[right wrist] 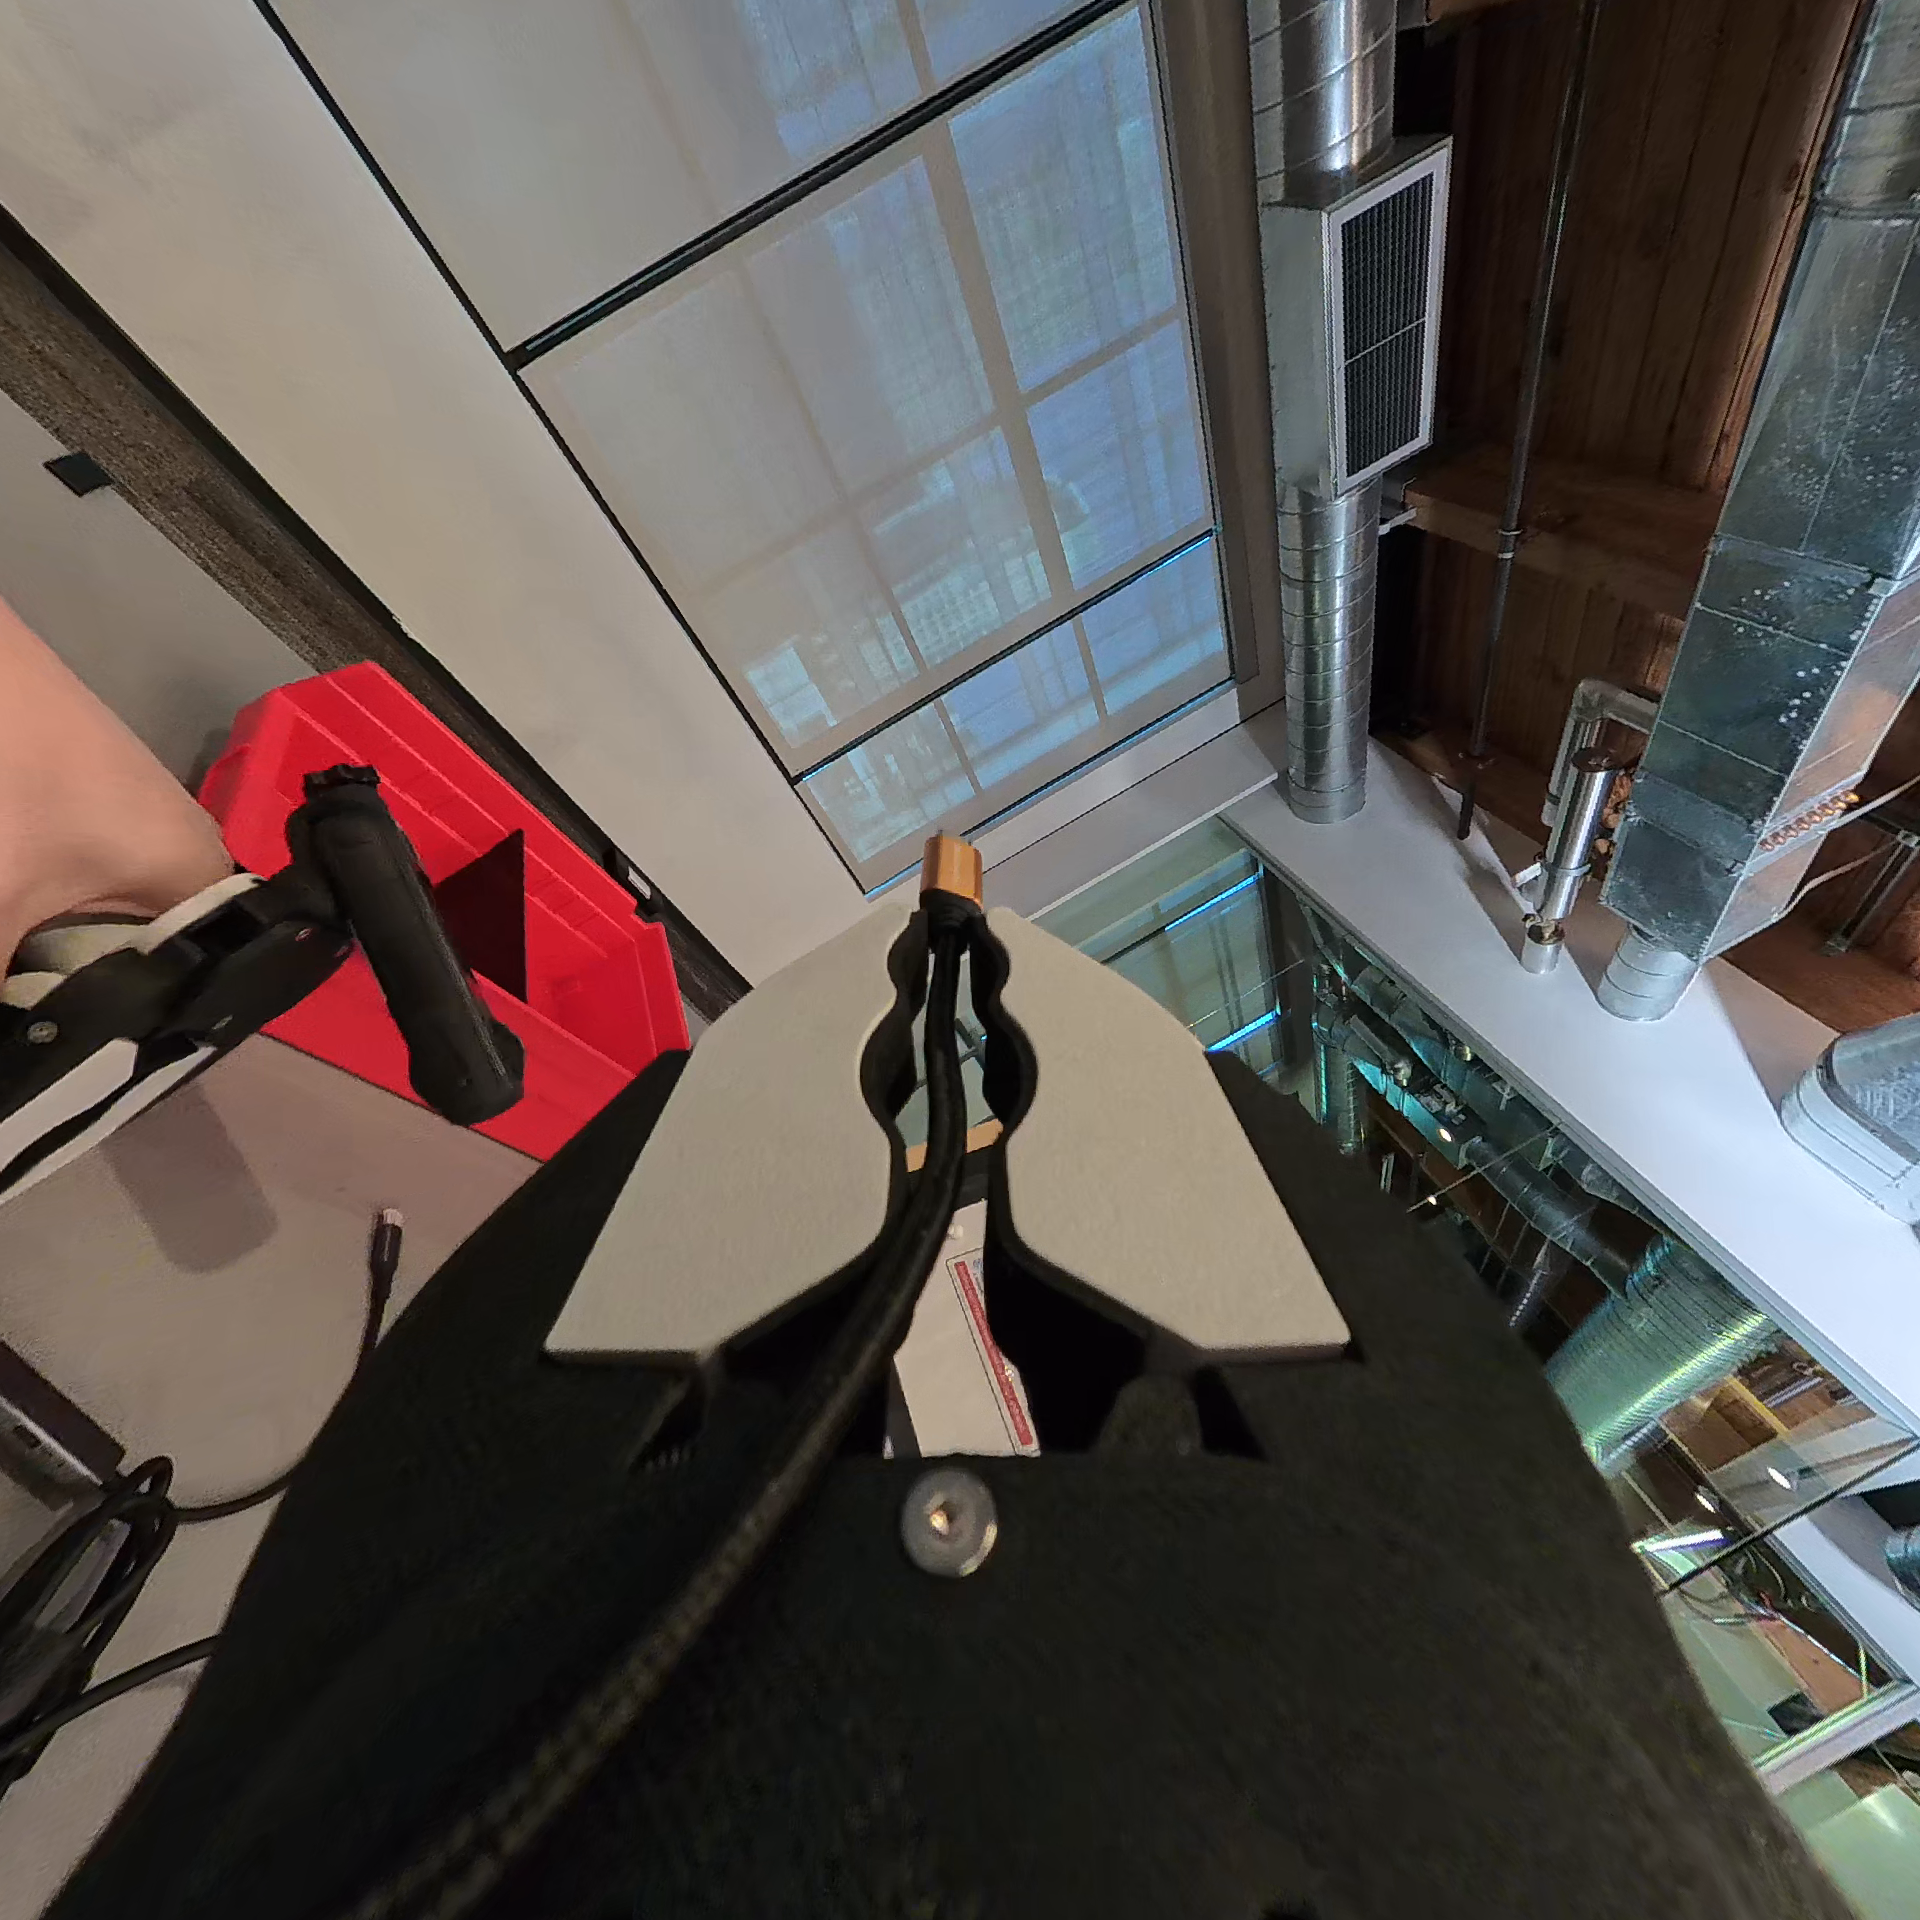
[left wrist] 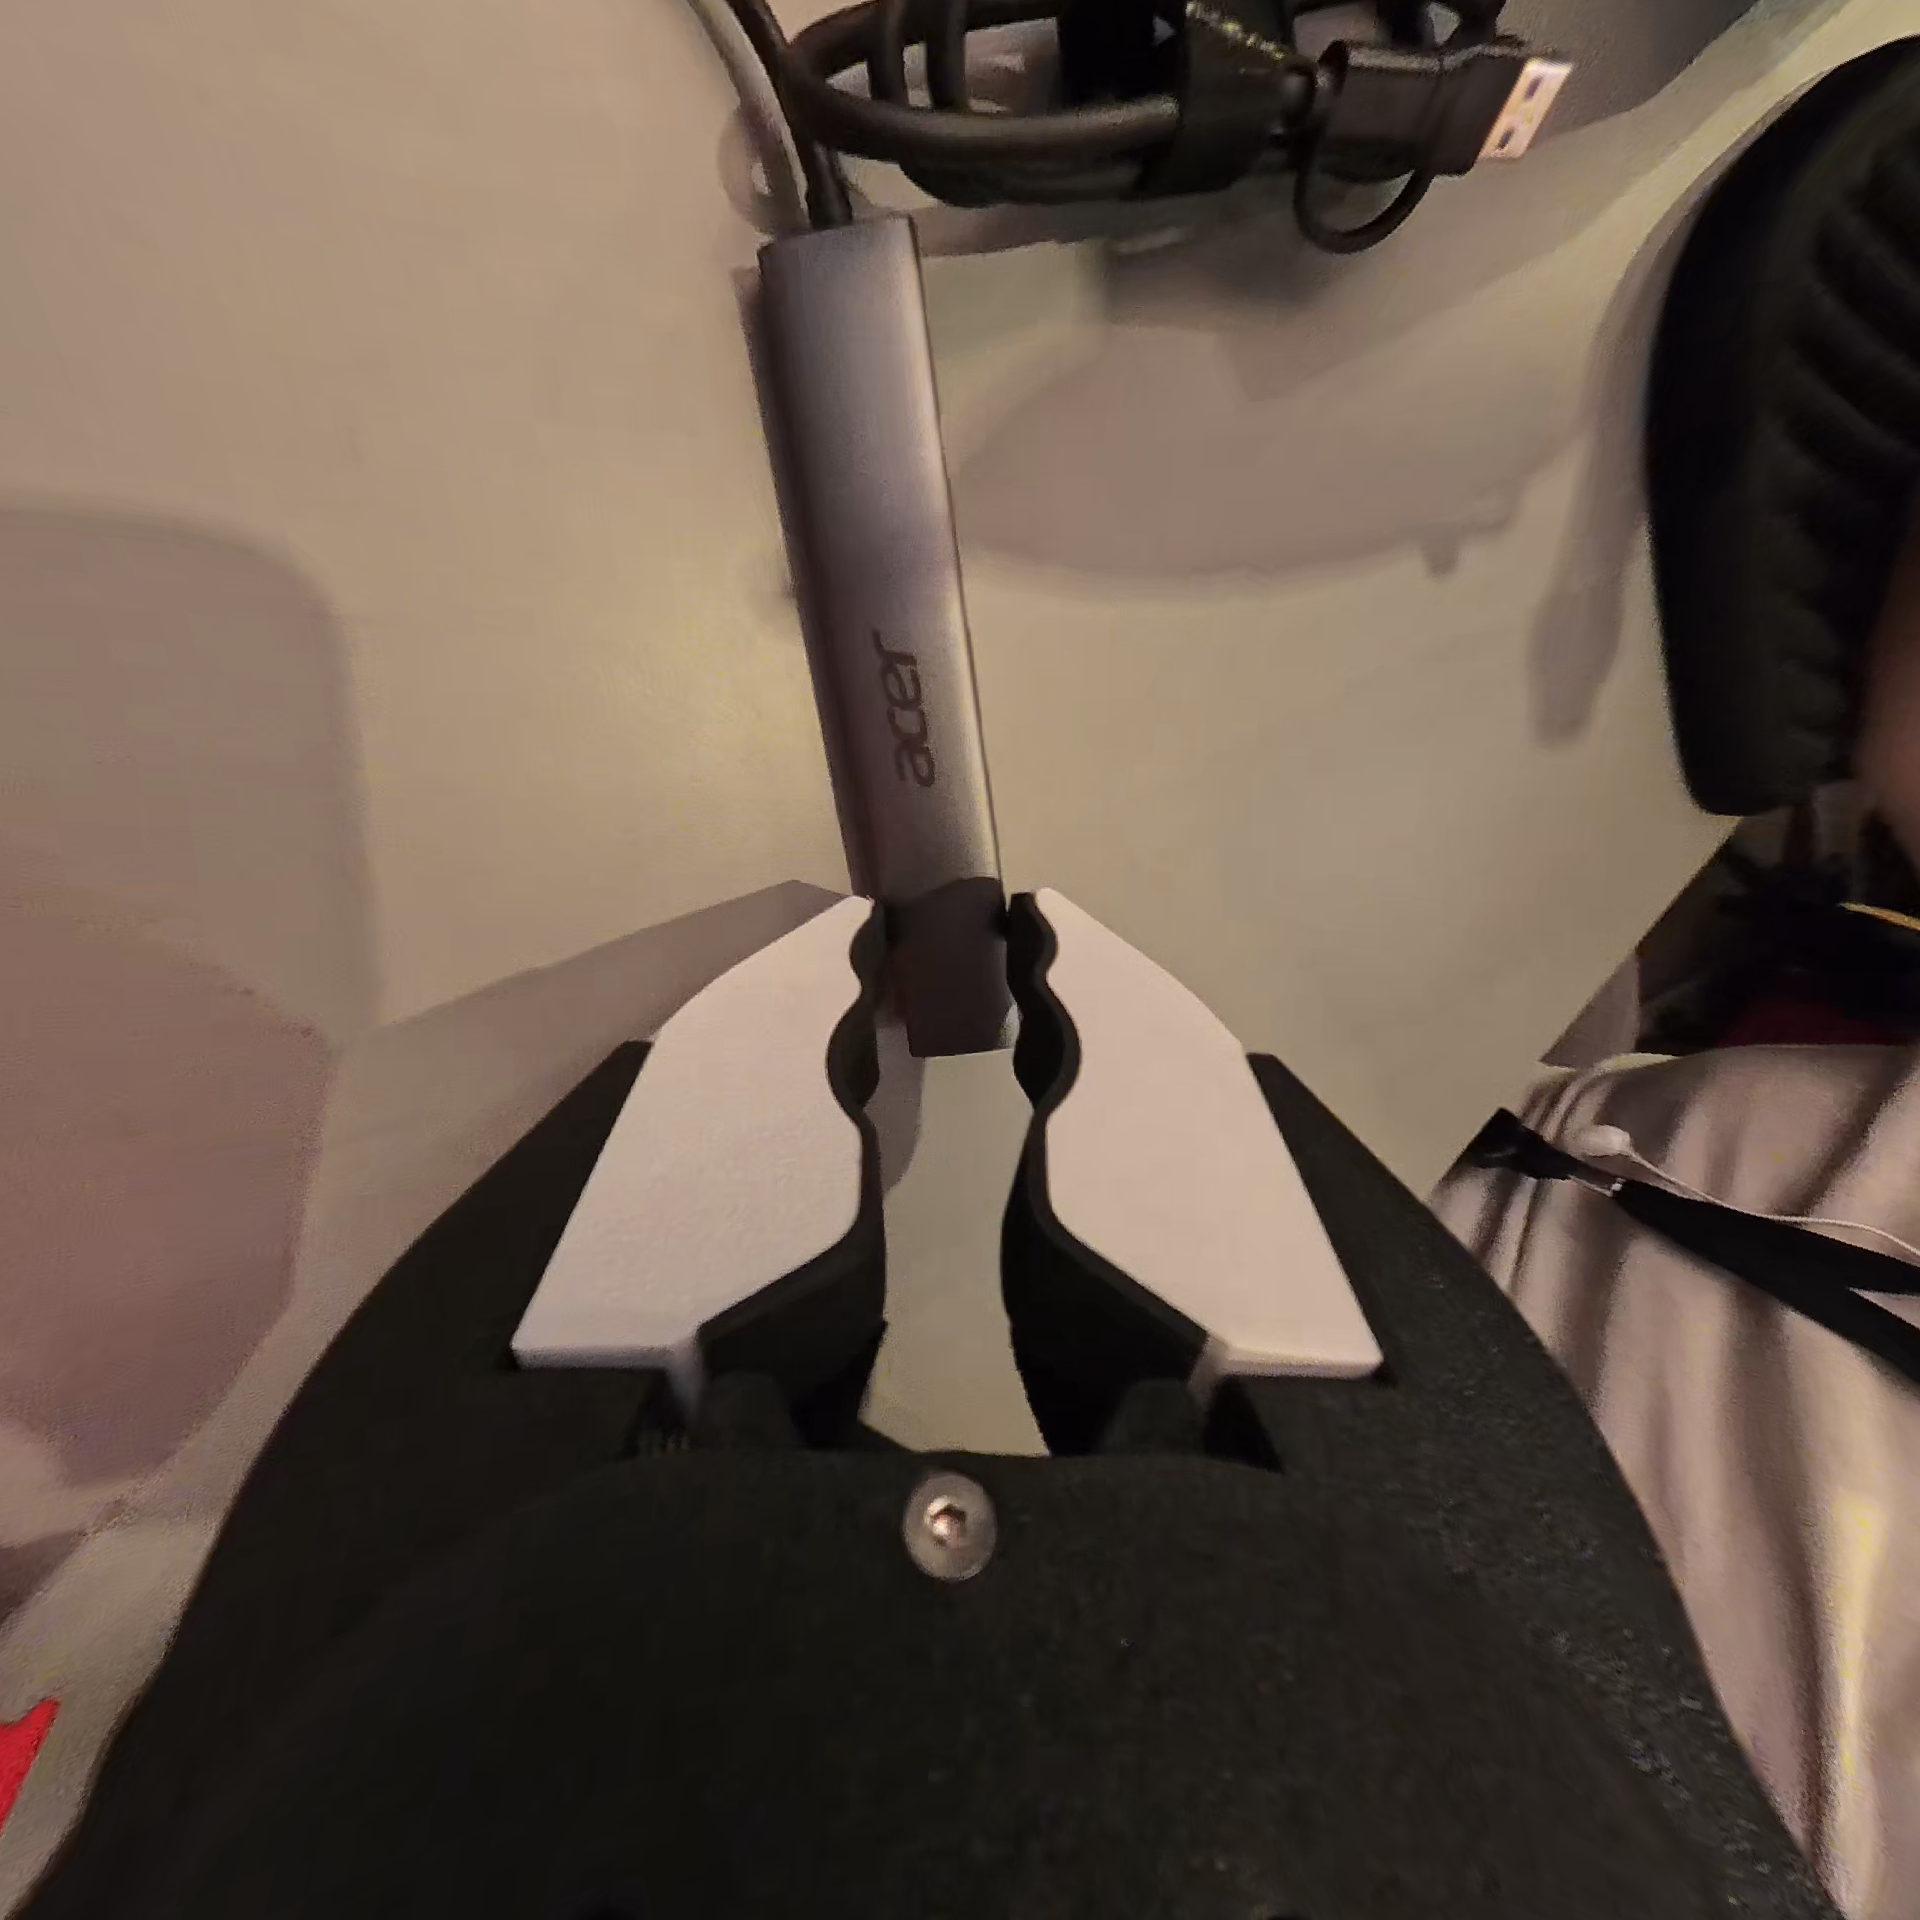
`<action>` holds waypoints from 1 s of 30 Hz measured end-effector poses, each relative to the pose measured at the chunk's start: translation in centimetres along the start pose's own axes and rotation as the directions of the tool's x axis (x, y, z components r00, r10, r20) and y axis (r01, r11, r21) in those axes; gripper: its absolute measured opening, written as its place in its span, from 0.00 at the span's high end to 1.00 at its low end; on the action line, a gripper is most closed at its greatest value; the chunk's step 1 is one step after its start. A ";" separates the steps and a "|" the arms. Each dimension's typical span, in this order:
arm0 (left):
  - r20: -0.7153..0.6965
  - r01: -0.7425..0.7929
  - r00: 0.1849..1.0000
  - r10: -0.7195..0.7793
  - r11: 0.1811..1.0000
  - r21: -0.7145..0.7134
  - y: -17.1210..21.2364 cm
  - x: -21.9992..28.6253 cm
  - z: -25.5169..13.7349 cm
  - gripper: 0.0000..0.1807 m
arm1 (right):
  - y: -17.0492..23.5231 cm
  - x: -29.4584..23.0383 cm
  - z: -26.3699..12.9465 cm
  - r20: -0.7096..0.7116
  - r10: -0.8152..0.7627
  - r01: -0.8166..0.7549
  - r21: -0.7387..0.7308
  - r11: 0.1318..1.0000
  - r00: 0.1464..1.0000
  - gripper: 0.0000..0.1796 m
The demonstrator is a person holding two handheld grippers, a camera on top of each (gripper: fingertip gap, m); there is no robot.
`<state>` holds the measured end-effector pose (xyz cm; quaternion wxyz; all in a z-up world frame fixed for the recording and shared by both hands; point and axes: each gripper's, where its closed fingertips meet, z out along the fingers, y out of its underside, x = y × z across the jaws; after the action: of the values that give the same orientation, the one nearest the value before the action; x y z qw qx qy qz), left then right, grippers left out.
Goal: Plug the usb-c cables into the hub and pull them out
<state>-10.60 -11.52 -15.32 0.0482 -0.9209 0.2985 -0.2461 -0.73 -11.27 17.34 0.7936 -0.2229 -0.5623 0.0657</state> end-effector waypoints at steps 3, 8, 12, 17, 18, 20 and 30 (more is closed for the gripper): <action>-0.081 0.027 0.996 -0.024 0.999 0.032 -0.6 0.6 -0.4 0.88 | 0.1 0.0 0.0 -0.002 0.001 -0.001 -0.002 1.000 1.000 0.96; -0.222 0.064 0.974 -0.037 0.991 0.114 -2.1 2.2 -2.5 0.88 | 0.3 0.3 -0.2 -0.011 0.006 -0.006 -0.001 1.000 1.000 0.96; -0.405 0.148 0.913 -0.056 0.968 0.201 -3.7 3.9 -5.0 0.88 | 0.4 0.4 -0.3 -0.014 0.011 -0.011 0.001 1.000 1.000 0.96; -0.532 0.205 0.846 -0.036 0.943 0.262 -5.0 4.9 -7.4 0.88 | 0.5 0.4 -0.2 -0.013 0.013 -0.013 -0.002 1.000 1.000 0.95; -0.536 0.208 0.844 -0.031 0.939 0.274 -5.2 4.9 -7.8 0.88 | 0.5 0.4 -0.3 -0.013 0.013 -0.013 -0.002 1.000 1.000 0.95; -0.536 0.210 0.844 -0.018 0.931 0.299 -5.5 4.9 -8.4 0.88 | 0.6 0.4 -0.3 -0.013 0.019 -0.019 -0.002 1.000 1.000 0.95; -0.621 0.261 0.767 0.162 0.805 0.533 -9.1 5.9 -13.5 0.88 | 4.5 -0.1 1.2 -0.007 0.109 -0.109 -0.173 0.979 0.994 0.96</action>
<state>-8.17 -6.70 1.10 0.2206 -0.7263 0.1789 -0.6259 -1.19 -6.96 15.65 0.7657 -0.3213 -0.5540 0.0603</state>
